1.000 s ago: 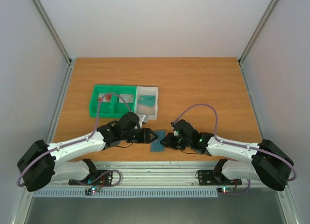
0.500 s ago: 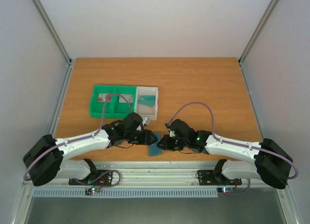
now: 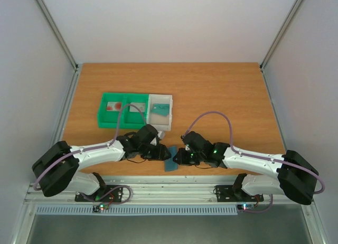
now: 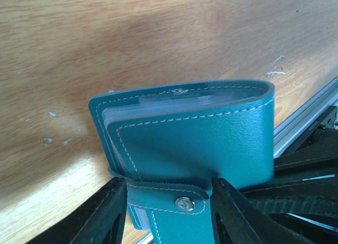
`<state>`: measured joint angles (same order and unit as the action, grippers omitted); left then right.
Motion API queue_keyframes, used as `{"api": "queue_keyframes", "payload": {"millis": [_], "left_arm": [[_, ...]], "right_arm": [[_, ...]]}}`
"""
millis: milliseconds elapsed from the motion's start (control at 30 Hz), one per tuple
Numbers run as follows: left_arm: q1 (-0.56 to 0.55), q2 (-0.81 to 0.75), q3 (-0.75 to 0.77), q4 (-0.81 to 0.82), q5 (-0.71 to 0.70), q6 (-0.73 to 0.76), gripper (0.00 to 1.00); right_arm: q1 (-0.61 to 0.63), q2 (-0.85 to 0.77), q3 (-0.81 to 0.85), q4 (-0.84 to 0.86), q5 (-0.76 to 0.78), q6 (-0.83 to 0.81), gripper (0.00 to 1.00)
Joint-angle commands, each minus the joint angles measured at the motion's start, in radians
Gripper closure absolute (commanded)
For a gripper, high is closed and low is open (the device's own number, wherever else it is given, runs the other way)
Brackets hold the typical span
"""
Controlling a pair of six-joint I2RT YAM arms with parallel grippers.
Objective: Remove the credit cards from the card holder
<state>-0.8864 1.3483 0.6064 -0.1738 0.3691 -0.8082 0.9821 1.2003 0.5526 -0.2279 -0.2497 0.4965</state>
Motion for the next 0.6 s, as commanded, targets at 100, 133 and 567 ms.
{"api": "queue_keyframes", "payload": {"millis": [100, 133, 567], "left_arm": [[-0.003, 0.036, -0.013, 0.062, 0.030, -0.003, 0.56], [-0.003, 0.044, -0.012, 0.065, 0.034, -0.002, 0.57], [-0.004, 0.095, 0.006, 0.068, 0.070, 0.001, 0.62]], "right_arm": [[0.007, 0.012, 0.020, 0.010, 0.030, 0.013, 0.99], [0.007, 0.015, 0.020, 0.009, 0.030, 0.014, 0.99], [0.007, 0.019, 0.013, 0.011, 0.038, 0.010, 0.99]]}}
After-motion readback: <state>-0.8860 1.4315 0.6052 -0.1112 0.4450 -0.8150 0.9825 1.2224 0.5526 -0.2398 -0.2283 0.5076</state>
